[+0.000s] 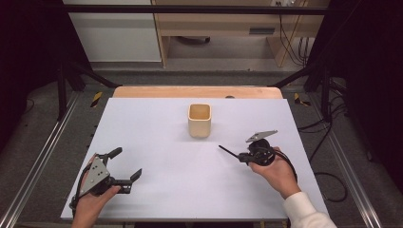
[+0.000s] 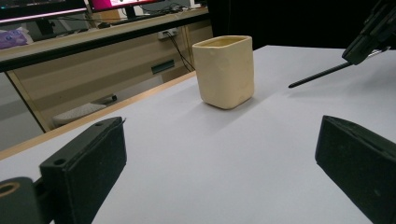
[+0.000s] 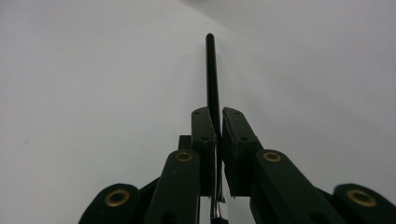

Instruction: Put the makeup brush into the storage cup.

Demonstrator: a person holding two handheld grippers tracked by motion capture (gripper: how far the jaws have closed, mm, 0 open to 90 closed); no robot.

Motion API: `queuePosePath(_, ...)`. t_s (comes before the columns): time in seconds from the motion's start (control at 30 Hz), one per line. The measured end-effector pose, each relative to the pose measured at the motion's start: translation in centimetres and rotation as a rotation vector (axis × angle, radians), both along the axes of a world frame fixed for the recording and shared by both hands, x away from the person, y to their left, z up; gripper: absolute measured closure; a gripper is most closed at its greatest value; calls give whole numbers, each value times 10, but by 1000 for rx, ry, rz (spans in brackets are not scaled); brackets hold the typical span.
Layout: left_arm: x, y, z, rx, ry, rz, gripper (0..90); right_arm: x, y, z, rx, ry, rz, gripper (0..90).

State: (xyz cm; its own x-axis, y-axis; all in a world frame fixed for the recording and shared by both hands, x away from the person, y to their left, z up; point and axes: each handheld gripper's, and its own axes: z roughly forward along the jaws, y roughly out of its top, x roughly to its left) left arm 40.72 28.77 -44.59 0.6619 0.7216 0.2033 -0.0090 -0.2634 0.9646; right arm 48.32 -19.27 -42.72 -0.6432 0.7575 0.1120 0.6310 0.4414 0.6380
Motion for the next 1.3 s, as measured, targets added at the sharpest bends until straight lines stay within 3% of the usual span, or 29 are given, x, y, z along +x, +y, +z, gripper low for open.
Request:
queuePosePath(0.5,-1,-7,-1,32,9,-11,15,0,20,9,6,10,47,837)
queuePosePath(0.67,-1,-10,-1,38,8,-13,15,1,31,11,-3,-2,86,837)
queuePosePath(0.7,-1,-10,-1,38,8,-13,15,0,33,13,-4,15,81,838)
queuePosePath(0.77,-2,-12,-1,45,6,-15,15,1,34,12,-10,-1,92,837)
queuePosePath(0.83,-3,-14,-2,56,4,-13,12,1,37,13,-13,-14,105,837)
queuePosePath(1.03,-4,-24,-2,82,1,-22,12,1,42,16,1,15,100,837)
queuePosePath(1.13,-5,-29,-2,97,-3,-29,12,3,41,15,-17,-7,126,837)
queuePosePath(1.3,-6,-40,-3,108,2,-47,13,4,46,20,-12,8,137,837)
